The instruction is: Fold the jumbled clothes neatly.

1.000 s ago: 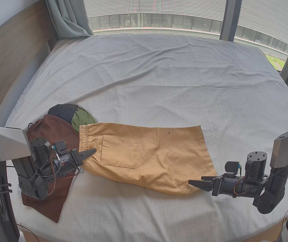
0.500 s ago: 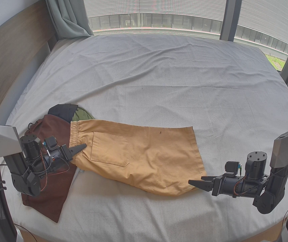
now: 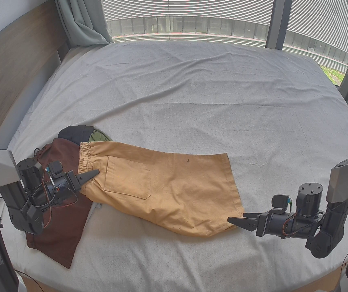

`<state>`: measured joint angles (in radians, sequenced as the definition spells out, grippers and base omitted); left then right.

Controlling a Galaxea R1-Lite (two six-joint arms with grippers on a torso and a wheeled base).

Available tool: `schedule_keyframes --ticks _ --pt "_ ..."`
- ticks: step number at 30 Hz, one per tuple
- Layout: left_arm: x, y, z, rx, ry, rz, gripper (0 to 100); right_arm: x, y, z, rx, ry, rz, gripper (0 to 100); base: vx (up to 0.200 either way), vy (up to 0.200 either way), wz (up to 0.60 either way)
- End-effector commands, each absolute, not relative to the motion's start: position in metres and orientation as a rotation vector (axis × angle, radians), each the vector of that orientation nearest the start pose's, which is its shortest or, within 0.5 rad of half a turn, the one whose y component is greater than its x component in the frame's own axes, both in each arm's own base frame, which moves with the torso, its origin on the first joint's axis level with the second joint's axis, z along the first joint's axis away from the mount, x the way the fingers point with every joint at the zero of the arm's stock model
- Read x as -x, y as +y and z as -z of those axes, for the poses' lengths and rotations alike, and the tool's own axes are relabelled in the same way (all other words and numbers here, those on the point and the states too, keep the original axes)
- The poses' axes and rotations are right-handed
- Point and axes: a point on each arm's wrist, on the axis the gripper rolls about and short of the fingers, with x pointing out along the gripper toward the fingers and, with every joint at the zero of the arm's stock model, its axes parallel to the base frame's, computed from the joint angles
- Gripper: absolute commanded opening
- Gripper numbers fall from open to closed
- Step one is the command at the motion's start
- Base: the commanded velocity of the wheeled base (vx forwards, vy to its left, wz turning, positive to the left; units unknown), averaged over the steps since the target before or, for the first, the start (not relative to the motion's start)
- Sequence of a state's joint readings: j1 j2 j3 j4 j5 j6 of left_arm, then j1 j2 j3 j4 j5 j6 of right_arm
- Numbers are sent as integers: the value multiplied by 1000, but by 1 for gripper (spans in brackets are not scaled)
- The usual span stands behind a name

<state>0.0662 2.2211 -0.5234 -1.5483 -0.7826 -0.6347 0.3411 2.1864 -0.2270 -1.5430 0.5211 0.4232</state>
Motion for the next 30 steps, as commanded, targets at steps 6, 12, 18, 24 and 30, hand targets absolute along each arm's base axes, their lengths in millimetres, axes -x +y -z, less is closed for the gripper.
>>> schedule_keyframes --ticks 6,12,18,24,30 --pt "-321 -22 -68 628 320 742 0 -247 100 -15 -429 603 -749 100 0 0 0" --pt "-320 -39 -78 611 304 802 0 -247 102 -18 -415 588 -759 100 0 0 0" --pt "-322 -61 -76 606 314 834 0 -247 101 -18 -395 576 -764 100 0 0 0" --pt "-330 -83 -67 606 323 844 0 -247 101 -25 -394 550 -769 100 0 0 0" --pt "-334 -99 -61 601 335 881 0 -247 101 -25 -394 548 -768 100 0 0 0"
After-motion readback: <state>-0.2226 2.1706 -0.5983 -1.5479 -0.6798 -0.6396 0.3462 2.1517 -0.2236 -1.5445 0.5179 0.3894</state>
